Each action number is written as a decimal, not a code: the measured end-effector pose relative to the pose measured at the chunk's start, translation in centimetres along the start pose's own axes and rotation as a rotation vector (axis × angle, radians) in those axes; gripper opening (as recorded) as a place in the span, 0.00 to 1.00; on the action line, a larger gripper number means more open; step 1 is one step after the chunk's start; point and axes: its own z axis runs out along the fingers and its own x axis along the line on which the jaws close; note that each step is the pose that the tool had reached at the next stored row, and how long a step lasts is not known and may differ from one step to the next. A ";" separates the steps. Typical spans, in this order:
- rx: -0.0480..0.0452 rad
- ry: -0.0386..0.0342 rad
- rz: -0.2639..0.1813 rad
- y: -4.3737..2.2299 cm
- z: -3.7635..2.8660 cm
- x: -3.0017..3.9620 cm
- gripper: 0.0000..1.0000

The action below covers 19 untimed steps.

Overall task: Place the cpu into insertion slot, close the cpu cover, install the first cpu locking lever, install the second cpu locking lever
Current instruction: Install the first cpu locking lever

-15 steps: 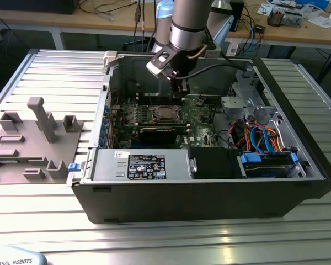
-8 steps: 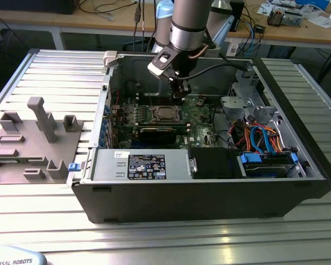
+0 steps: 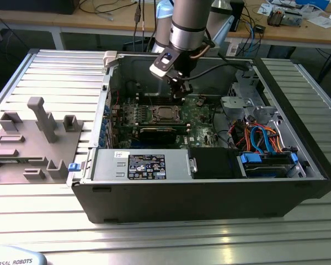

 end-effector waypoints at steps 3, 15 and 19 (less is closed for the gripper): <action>0.0006 -0.0008 -0.026 0.00 0.00 0.00 0.11; 0.0029 -0.0038 -0.122 0.00 0.00 0.00 0.11; 0.0037 -0.0048 -0.152 0.00 0.00 0.00 0.11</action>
